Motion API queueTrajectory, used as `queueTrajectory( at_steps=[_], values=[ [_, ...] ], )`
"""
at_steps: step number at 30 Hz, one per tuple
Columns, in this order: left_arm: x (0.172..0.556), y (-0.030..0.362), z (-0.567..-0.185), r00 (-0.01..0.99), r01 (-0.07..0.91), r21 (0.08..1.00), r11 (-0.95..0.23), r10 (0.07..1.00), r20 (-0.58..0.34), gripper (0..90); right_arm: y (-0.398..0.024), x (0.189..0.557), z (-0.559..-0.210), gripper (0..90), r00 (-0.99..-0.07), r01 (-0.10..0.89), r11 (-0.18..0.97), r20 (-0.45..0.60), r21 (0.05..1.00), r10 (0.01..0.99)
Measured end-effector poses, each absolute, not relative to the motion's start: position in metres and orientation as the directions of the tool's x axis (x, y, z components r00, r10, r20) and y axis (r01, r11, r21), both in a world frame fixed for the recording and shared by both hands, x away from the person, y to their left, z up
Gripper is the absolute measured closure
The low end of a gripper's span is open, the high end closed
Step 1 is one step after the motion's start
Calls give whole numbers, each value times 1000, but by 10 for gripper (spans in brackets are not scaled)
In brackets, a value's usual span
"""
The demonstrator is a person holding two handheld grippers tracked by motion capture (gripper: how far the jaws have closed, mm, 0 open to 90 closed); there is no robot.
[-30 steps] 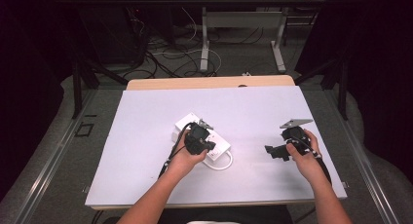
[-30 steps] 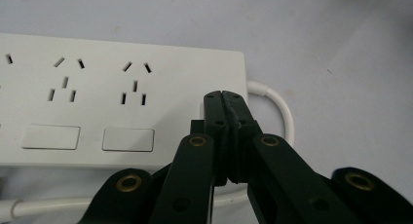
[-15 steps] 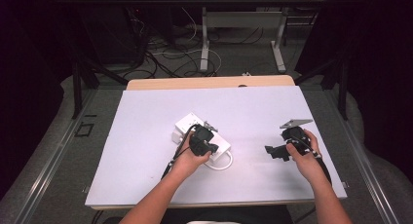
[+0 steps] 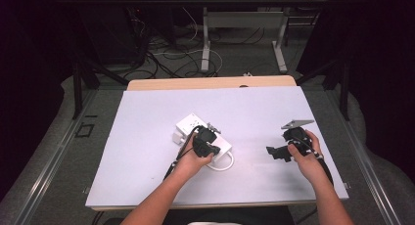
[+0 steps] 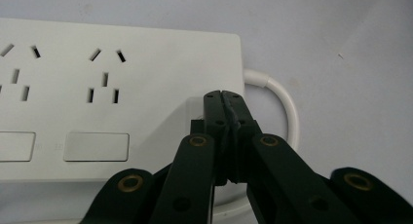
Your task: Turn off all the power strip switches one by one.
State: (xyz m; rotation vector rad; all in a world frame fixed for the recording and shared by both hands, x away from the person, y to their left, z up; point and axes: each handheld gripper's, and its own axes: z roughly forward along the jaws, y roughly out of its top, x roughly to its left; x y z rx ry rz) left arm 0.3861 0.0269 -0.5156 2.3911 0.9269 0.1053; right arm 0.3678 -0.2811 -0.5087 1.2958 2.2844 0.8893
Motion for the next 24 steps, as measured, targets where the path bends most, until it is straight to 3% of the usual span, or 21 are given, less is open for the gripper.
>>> queueTrajectory(
  at_steps=[15, 24],
  values=[
    [383, 25, -518, 750, 597, 536, -597, 653, -107, 900, -280, 367, -509, 0, -514, 628, 384, -10, 676, 858],
    [385, 30, -516, 749, 606, 546, -579, 647, -144, 900, -280, 367, -509, 0, -515, 630, 383, -6, 676, 857]
  ],
)
